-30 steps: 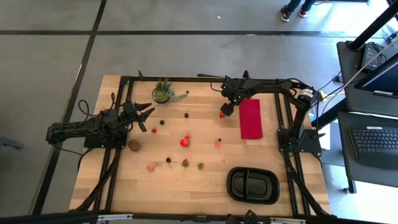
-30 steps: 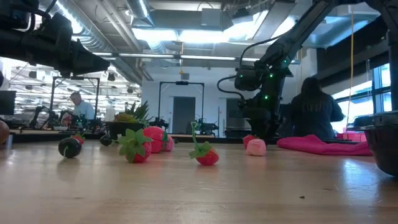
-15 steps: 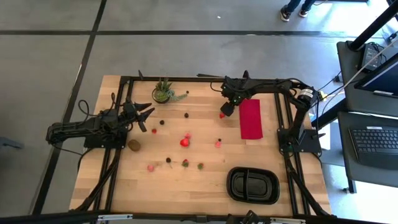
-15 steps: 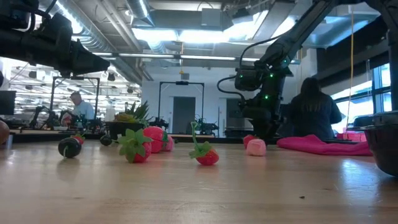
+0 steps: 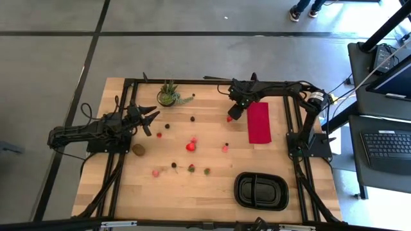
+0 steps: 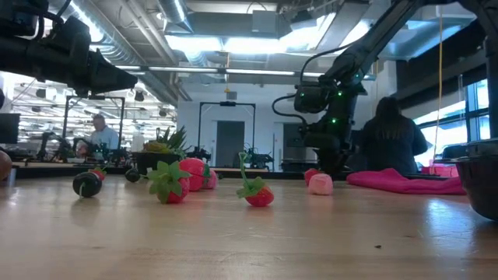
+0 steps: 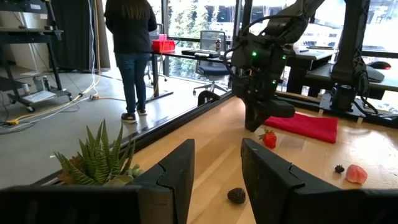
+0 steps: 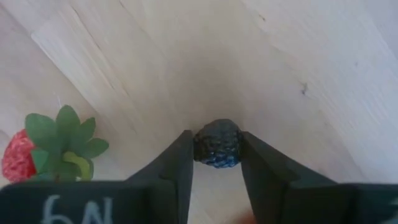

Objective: Pick and placing Produce into tupperware
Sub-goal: Put the blackberry into the left of the black bin

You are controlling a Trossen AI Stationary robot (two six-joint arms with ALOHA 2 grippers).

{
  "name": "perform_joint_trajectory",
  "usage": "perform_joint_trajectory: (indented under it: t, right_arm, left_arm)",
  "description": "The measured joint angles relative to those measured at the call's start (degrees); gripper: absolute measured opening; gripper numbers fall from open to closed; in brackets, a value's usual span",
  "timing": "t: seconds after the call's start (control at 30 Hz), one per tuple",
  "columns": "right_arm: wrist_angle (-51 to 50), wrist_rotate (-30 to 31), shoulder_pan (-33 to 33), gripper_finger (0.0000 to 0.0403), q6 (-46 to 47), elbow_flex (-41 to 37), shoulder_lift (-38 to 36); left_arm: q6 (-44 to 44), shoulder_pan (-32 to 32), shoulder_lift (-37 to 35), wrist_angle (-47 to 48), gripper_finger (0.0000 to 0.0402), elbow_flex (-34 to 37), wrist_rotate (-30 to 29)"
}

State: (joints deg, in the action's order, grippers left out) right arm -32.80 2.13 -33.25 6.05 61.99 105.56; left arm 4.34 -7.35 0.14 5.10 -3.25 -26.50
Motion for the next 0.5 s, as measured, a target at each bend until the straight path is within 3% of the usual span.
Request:
perform_joint_trajectory:
  t: [0.27,0.5]
  right_arm:
    - [-10.1,0.1,4.3,0.0111,4.6,-0.1,-8.6]
    - [-22.1,-0.3,16.1,0.0116,15.4,0.0,-20.3]
  left_arm:
    - [0.0,0.0,0.0,0.0,0.0124,0.0,0.0]
    - [0.0,0.0,0.0,0.0,0.0124,0.0,0.0]
